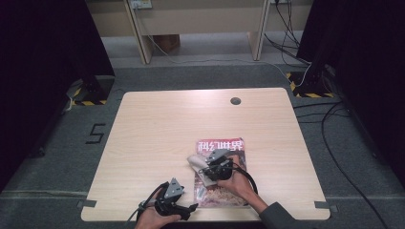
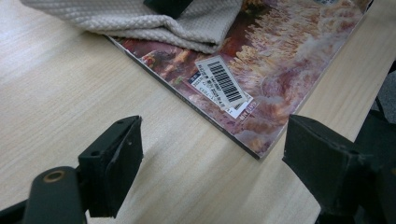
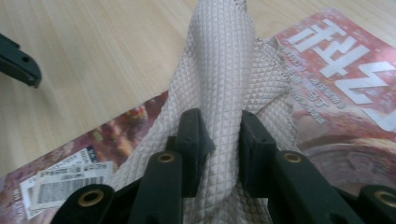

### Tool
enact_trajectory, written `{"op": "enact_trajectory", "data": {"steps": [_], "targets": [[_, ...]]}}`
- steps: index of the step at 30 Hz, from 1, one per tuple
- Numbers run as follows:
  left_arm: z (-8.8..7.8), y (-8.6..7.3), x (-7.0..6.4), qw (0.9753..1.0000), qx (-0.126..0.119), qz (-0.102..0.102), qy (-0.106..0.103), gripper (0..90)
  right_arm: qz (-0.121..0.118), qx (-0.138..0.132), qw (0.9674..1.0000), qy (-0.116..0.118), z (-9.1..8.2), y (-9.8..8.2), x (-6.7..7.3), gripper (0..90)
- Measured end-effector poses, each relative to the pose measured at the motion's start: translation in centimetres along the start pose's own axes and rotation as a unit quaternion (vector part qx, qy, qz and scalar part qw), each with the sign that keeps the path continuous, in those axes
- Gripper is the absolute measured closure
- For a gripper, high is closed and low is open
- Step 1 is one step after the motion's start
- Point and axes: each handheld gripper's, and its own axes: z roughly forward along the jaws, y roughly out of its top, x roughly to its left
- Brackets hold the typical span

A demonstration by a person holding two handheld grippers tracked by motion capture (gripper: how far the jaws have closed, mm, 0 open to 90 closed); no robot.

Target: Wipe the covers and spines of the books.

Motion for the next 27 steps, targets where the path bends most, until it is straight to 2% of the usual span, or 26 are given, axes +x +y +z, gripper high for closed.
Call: {"op": "enact_trajectory", "data": {"steps": [4,7,15,21,27], "targets": [[0.0,0.0,0.0,1.0,0.0,-0.001,0.001,18.9,0.004,-0.001,1.0,0.004,0.0,-0.1,-0.3,72.4],[-0.1,0.0,0.0,1.0,-0.002,-0.001,0.001,18.9,0.004,0.001,1.0,-0.008,-0.2,-0.2,-0.7,72.4],[-0.1,-0.1,0.0,1.0,0.0,0.0,0.002,18.9,0.033,0.003,0.9991,-0.028,-1.7,-1.7,-2.8,72.4],[-0.1,-0.1,-0.1,1.0,0.0,0.002,0.002,18.9,0.053,0.007,0.9974,-0.047,-3.0,-3.0,-4.4,72.4],[-0.1,-0.1,-0.1,1.0,-0.003,0.005,0.002,20.7,0.074,0.01,0.9943,-0.075,-4.0,-4.0,-6.2,72.4]]}}
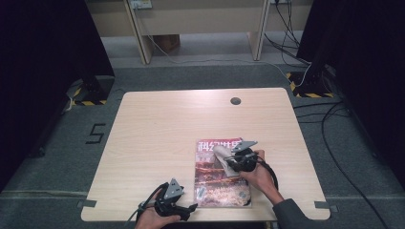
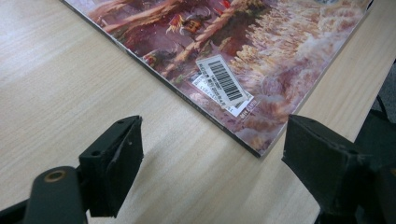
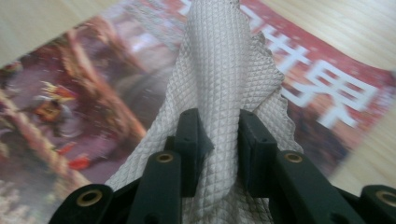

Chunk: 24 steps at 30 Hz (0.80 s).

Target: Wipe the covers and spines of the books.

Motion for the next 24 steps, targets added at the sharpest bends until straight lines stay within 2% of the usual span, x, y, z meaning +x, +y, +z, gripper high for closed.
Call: {"op": "enact_trajectory", "data": {"steps": [6,9,11,13,15,19,20,23,24], "targets": [[0.1,0.0,-0.2,0.9999,-0.001,0.008,-0.007,24.8,0.019,0.0,0.9997,-0.018,-0.8,-0.9,-1.4,72.4],[0.2,-0.1,-0.3,0.9999,0.003,0.01,-0.008,26.4,0.024,-0.001,0.9995,-0.019,-1.1,-1.3,-1.7,72.4],[0.2,0.0,-0.3,0.9999,0.001,0.012,-0.009,27.3,0.019,-0.001,0.9996,-0.022,-1.2,-1.4,-1.5,72.6],[0.2,0.0,-0.3,0.9999,0.0,0.012,-0.008,28.3,0.014,0.0,0.9998,-0.015,-1.3,-1.5,-1.2,72.6],[0.2,-0.1,-0.3,0.9999,0.0,0.016,-0.007,29.7,0.016,0.001,0.9999,0.003,-1.4,-1.7,-0.5,72.6],[0.3,-0.1,-0.3,0.9998,0.003,0.017,-0.005,30.5,-0.004,0.001,0.9998,0.02,-1.6,-1.9,1.0,72.6],[0.3,-0.1,-0.3,0.9998,0.004,0.018,-0.006,30.4,-0.007,-0.001,0.9997,0.024,-1.6,-2.0,1.1,72.6],[0.3,0.0,-0.3,0.9998,0.004,0.017,-0.006,30.0,0.003,-0.005,0.9995,0.031,-1.6,-2.2,0.8,72.6],[0.3,-0.1,-0.3,0.9998,0.005,0.017,-0.005,29.6,0.004,-0.004,0.9997,0.025,-1.7,-2.2,0.6,72.5]]}}
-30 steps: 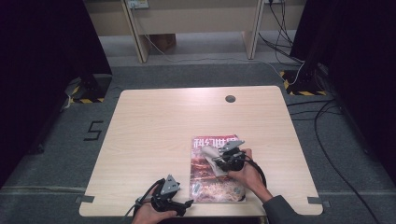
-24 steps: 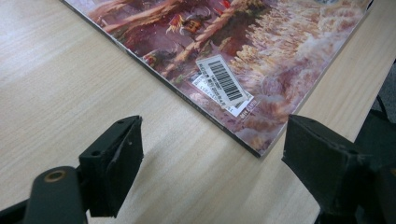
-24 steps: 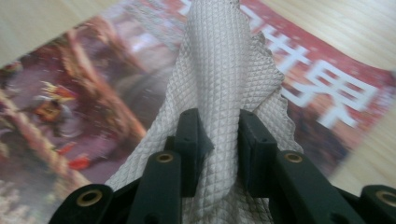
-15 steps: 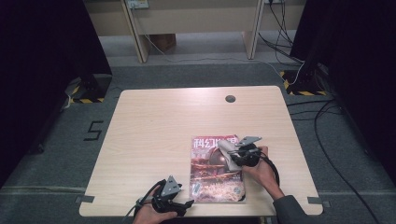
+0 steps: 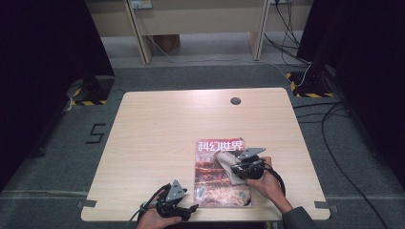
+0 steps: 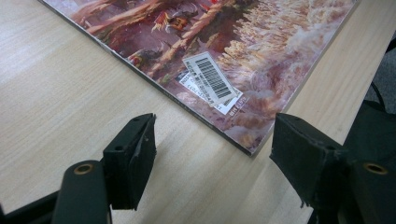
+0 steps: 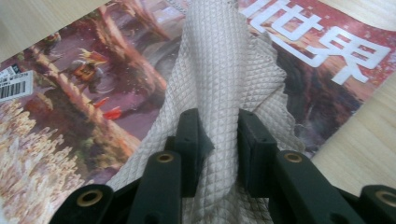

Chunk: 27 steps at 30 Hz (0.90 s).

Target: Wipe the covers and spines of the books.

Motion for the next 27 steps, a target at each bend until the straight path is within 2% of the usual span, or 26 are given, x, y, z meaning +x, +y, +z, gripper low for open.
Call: {"op": "enact_trajectory", "data": {"steps": [5,7,8,12,18,27], "targets": [[0.1,0.0,0.0,1.0,0.001,0.002,0.0,29.4,0.01,-0.002,0.9993,-0.037,-0.4,-0.3,-1.5,72.4],[0.1,0.0,-0.1,1.0,0.002,0.004,0.0,29.4,0.019,-0.004,0.9989,-0.042,-0.6,-0.5,-1.9,72.4],[0.1,0.1,-0.1,1.0,0.001,0.003,0.001,29.4,0.024,-0.004,0.9989,-0.04,-0.6,-0.5,-2.0,72.4],[0.3,0.0,-0.1,0.9999,0.004,0.008,0.009,31.4,0.009,0.001,0.9987,-0.05,-0.6,-0.4,-1.6,72.8],[0.8,0.3,-0.3,0.9997,0.008,0.022,-0.002,36.5,0.007,-0.003,0.9986,-0.052,-0.4,-0.3,-1.9,72.6],[1.4,0.9,0.0,0.9999,0.005,0.014,0.005,40.1,0.02,-0.005,0.998,-0.06,-0.1,0.1,-2.8,72.8]]}}
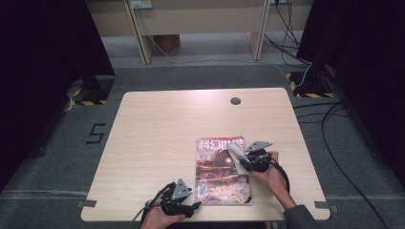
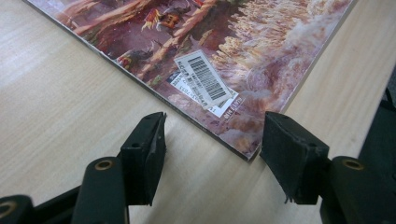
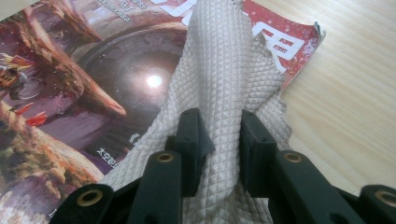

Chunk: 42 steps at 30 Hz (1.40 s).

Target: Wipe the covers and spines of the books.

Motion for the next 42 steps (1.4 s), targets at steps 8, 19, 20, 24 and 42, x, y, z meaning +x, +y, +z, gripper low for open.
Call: {"op": "enact_trajectory", "data": {"steps": [8,19,20,24,42], "targets": [[0.1,0.2,0.1,1.0,0.003,-0.004,0.002,38.5,-0.005,-0.001,0.9999,0.01,0.2,0.2,0.7,73.8],[-0.2,-0.3,-0.2,0.9999,-0.005,-0.012,0.002,35.4,-0.03,-0.005,0.9975,0.064,0.5,0.4,3.3,72.2],[-0.3,-0.3,-0.2,0.9999,-0.006,-0.012,0.002,34.1,-0.026,-0.006,0.998,0.058,0.5,0.4,3.1,72.1],[-0.8,-0.5,-0.1,0.9998,-0.009,-0.019,0.003,30.6,-0.016,-0.004,0.9995,0.025,0.3,0.2,1.8,72.2],[-1.5,-0.9,0.5,0.9991,-0.006,-0.042,0.01,21.3,-0.039,0.001,0.9982,0.045,1.0,1.2,4.2,73.2]]}}
